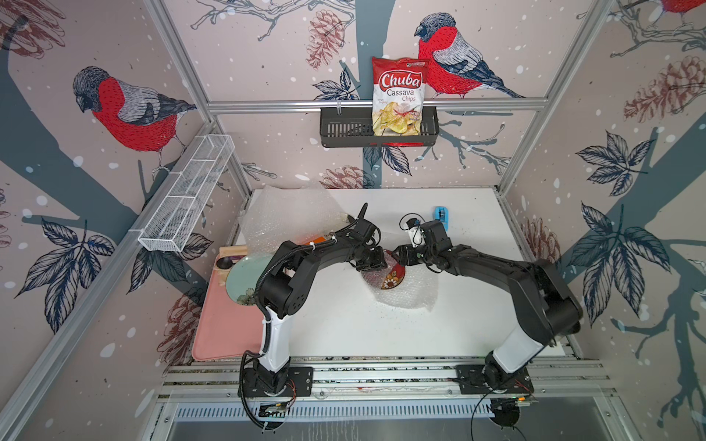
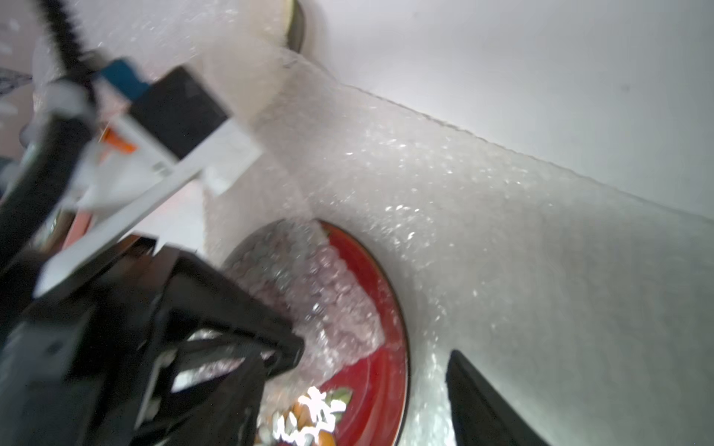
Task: Wrap dinner plates in bubble wrap
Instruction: Wrap the plate in the bubble wrap.
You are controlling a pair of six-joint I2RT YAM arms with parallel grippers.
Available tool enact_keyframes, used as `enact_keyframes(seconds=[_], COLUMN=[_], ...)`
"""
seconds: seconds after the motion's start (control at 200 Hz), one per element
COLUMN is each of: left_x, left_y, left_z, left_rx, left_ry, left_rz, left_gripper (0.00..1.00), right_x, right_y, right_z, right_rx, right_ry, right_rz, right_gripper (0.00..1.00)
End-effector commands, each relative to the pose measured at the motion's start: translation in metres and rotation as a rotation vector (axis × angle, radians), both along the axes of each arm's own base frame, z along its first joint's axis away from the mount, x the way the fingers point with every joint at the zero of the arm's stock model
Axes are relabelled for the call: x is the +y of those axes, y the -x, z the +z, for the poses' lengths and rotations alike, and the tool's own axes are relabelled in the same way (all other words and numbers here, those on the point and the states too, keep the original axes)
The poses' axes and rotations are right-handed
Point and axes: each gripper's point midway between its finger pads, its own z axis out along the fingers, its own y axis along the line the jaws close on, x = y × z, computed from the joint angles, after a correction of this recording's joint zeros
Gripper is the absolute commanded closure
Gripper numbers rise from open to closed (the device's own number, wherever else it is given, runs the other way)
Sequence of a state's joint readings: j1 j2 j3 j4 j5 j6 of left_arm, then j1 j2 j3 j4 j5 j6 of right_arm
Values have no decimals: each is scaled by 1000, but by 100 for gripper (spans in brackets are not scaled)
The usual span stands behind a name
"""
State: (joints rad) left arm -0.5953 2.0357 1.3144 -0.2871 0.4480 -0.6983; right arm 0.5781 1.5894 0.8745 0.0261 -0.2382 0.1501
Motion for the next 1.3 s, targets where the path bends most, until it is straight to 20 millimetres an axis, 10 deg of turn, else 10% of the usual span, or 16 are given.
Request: enact_keyframes(seconds=[0.0, 0.22, 0.6, 0.695, 1.021, 1.206, 1.296], left_x=[30, 38, 38, 36, 32, 32, 34], left_y=[6, 1, 5, 3, 2, 11, 12], left_z=[-33, -37, -30, -23, 5, -9, -13], left_rx=[55, 74, 62, 40, -57, -35, -31], left_ry=[-144, -121, -92, -79, -49, -79, -89], left_rz=[71, 116, 116, 97, 23, -9, -2], left_gripper=[71, 71, 70, 70, 62, 63, 63], right_x=[-13, 5, 20, 22, 43, 40, 31], right_y=[29, 107, 113, 112, 123, 111, 113], right_z=[-6, -33, -73, -64, -3, 11, -1], right_rx=[-165, -351, -547, -568, -501, -458, -445], right_ry=[230, 361, 608, 602, 320, 256, 316], right_rz=[150, 536, 620, 608, 662, 644, 656], right_gripper=[22, 24, 53, 79, 100, 99, 47])
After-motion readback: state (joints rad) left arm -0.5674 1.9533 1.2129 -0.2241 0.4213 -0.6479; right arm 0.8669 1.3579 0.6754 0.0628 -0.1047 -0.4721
